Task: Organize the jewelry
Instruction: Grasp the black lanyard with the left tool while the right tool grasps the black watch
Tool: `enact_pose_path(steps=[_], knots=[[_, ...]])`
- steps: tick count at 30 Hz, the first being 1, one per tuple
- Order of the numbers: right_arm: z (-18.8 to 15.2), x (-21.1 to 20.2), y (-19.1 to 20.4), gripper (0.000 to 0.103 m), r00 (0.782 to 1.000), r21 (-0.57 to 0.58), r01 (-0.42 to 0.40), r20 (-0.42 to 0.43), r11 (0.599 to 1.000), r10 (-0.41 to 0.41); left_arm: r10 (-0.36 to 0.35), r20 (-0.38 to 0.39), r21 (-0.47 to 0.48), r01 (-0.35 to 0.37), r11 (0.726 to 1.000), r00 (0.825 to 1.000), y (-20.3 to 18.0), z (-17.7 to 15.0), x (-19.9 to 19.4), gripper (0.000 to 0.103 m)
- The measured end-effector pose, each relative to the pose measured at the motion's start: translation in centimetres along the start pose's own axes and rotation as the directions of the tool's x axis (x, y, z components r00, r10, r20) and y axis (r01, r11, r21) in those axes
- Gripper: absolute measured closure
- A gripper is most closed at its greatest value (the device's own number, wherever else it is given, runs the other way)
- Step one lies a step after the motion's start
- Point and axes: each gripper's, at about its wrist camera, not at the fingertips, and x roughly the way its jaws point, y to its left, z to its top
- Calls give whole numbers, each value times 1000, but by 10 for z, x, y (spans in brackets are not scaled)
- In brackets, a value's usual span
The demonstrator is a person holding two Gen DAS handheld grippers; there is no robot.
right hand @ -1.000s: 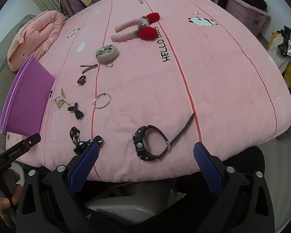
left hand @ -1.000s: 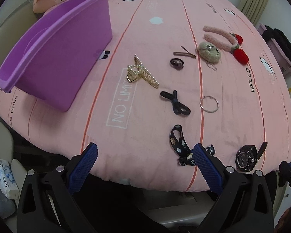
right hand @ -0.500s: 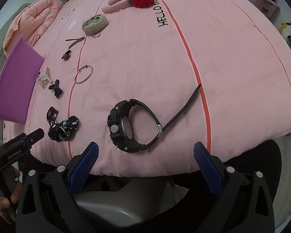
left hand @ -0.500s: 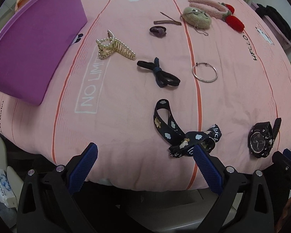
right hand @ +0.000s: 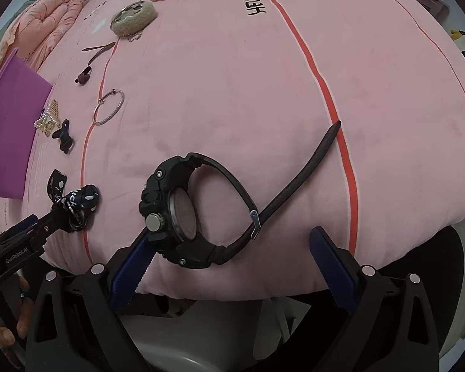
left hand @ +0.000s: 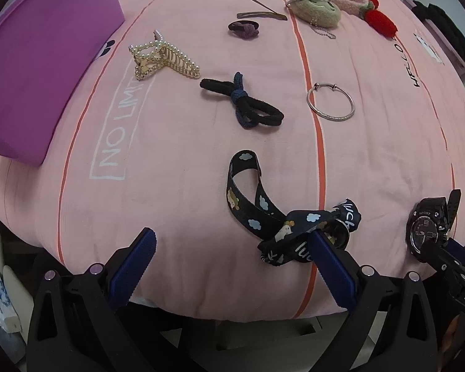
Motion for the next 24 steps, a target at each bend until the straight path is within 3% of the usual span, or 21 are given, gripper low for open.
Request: enact_pose_path(steps=[13,19,24], knots=[[1,19,4,9,994,-30,110,-15,993,-111,34,5,6,-34,999,999,-19,-6,12,5],[4,25,7,8,989,-34,146,-7,989,-146,-11,-8,-50,10,999,1000,-14,-6,23,5],[7,36,24,8,985,-33,174,-2,984,-174,37,-14,-42,-37,998,999,-23,-4,27,5]])
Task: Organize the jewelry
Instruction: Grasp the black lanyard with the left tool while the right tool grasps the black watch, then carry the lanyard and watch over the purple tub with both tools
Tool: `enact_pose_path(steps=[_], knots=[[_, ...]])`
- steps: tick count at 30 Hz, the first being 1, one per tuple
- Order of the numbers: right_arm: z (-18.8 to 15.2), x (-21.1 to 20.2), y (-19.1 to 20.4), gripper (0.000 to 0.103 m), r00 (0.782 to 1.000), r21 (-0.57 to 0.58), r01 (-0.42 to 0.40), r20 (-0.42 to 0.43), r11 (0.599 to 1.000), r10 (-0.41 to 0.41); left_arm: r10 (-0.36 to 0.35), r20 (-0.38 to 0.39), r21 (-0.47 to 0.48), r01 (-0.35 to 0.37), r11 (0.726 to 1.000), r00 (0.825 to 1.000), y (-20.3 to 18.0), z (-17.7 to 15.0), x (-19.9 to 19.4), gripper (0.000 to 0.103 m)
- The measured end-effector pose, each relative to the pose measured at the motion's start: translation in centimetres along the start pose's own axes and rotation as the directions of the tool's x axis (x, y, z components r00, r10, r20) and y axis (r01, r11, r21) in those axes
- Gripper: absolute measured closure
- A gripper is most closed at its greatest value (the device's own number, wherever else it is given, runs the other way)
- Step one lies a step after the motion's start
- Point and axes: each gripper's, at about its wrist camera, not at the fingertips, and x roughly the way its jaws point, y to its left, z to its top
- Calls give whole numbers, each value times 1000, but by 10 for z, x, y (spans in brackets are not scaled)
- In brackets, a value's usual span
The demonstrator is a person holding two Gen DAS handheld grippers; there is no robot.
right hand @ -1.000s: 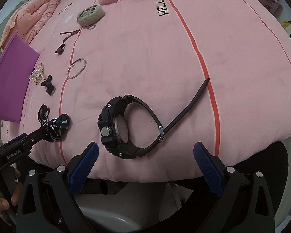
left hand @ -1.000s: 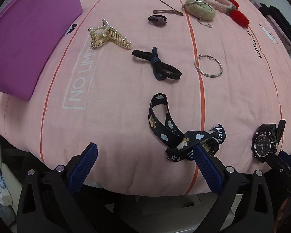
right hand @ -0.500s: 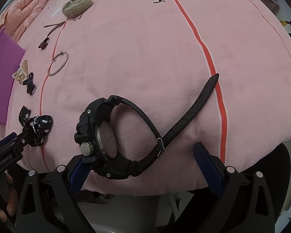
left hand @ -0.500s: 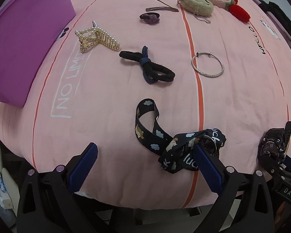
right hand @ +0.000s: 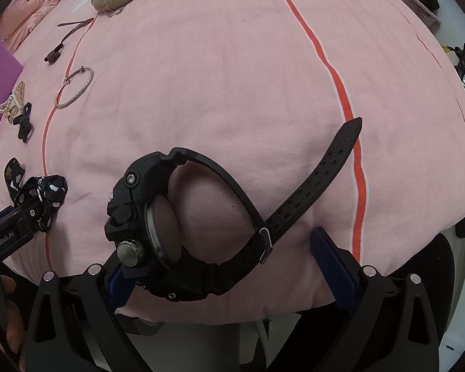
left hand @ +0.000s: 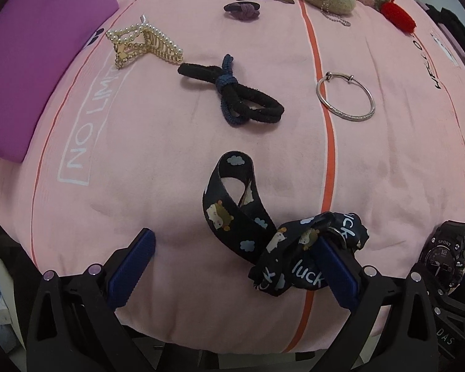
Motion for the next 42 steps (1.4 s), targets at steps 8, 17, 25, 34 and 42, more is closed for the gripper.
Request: enact_pose_path(steps=[8,17,25,34,42], knots=[[-1,-4,0,9,1000,1,1,-9,1000,-1,19,0,25,-19,999,1000,-3,14,0,6],[0,-20,-4,36,999,-14,3,46,1000,-2,-34,54,81,30,996,998,-19,6,-20,39],[-5,-36,-13,41,990,-39,-77,114,996,81,-97,78,61,92,994,992,-14,3,-33,83],[11,-67,-12,41,971,-75,-135,189,988,147,-138,171,18,137,990,976,16,23,-52,91],[20,-85,9,41,950,-144,-176,233,974,206,-150,282,-31,166,986,948,43,39,-84,92]])
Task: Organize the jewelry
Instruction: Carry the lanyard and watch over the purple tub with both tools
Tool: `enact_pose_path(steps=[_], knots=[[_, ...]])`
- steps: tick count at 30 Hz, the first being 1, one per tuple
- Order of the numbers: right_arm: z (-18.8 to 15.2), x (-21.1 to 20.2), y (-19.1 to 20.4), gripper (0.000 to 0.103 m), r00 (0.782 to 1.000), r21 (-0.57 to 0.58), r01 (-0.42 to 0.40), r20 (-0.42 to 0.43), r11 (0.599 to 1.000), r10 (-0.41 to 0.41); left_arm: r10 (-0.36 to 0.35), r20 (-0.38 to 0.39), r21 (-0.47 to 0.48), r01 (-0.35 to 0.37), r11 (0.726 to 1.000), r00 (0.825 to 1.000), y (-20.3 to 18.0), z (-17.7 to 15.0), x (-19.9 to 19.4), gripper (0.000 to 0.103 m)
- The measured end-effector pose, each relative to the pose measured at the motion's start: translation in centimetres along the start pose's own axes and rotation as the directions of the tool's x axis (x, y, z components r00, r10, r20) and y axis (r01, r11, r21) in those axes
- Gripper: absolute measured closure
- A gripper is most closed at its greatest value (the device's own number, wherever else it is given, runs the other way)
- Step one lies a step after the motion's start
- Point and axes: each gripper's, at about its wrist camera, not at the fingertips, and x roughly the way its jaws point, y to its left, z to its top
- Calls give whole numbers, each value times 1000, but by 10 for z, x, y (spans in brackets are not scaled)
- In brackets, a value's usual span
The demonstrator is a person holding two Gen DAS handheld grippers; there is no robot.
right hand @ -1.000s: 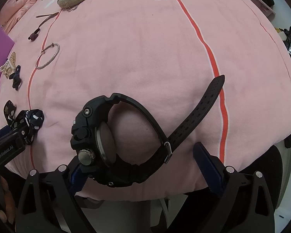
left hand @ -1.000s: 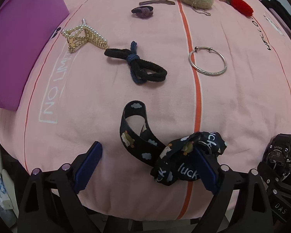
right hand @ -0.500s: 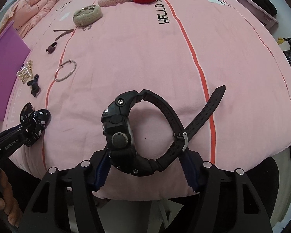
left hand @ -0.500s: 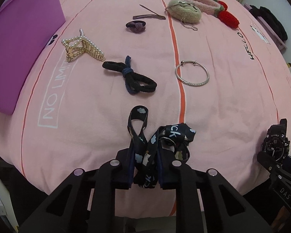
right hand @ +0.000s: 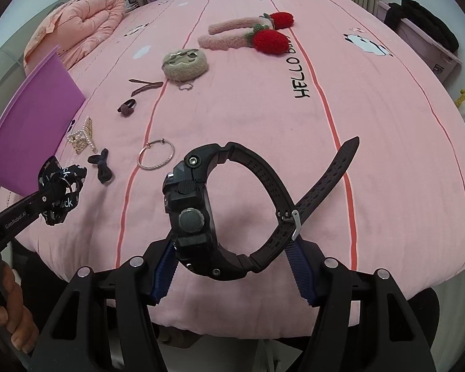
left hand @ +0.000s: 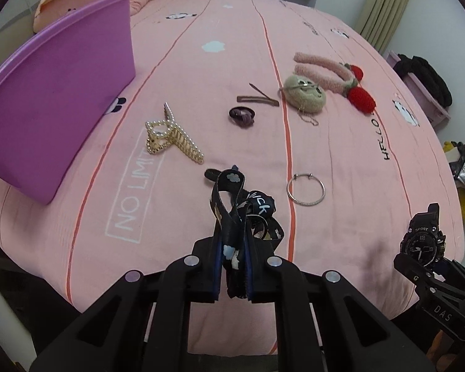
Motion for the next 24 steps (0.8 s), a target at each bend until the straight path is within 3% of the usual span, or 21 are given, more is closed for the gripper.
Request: enact_pose_path(steps=[12,21,24], knots=[[58,-31,61,41,988,-120,-112,89,986,123,44,159,-53,-36,998,986,31,39,-76,92],[126,-48,165,41,953,-294,-227,128,928,274,114,221,-152,-81,985,969,104,82,-118,92],[150,-48,216,41,936,-363,-263,127,894,327,173,233,-196,-128,972,957,139,97,-127,92]])
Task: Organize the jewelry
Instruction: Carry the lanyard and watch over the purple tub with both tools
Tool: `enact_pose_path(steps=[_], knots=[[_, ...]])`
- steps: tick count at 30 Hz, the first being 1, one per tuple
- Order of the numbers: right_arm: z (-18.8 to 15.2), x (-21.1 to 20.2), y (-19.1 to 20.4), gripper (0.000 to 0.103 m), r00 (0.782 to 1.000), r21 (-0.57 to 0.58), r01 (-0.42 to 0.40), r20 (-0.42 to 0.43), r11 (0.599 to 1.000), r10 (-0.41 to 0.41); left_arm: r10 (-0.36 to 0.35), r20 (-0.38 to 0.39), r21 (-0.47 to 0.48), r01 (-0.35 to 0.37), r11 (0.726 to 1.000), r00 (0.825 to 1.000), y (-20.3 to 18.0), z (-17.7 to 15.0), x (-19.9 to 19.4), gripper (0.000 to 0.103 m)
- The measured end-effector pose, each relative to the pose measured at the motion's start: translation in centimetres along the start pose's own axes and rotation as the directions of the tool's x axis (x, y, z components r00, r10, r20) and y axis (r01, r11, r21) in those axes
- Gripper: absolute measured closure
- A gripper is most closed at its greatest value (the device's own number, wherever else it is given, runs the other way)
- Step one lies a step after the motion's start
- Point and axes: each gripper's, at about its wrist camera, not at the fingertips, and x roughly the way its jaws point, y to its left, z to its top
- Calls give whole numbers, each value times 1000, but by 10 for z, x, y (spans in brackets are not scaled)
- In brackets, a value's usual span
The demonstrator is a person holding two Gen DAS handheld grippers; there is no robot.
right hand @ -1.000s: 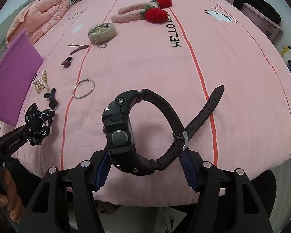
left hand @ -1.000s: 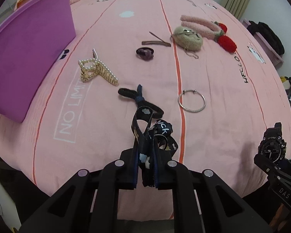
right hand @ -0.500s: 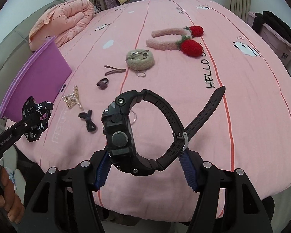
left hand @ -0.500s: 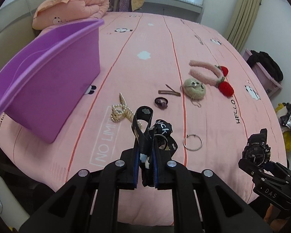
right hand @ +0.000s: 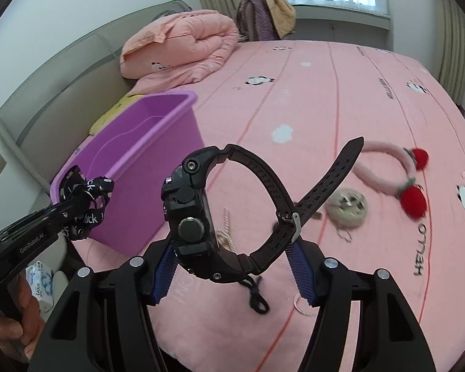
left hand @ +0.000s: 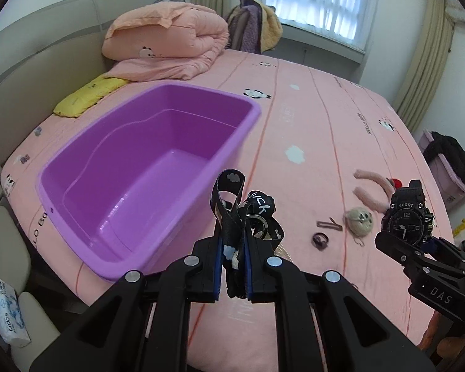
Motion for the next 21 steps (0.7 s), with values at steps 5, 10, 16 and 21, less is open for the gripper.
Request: enact_pose_path(steps=[5,10,16,21], knots=[[57,42,60,41,996,-89,-86,-14,992,85,78,13,-62,-77,995,997,54,31,7,92],[98,96,104,41,987,-179,-149,-82,972,136,153,-21,-122,-154,980,988,99,49,31,92],[129,164,137,41,968,-208,-202,-190,957,163,183,-104,-181,-200,963,978,135,55,67,92],[140,207,154,41,951,-222,-200,-277,954,135,192,-166,-215,-225,950,967,151,54,93,92]])
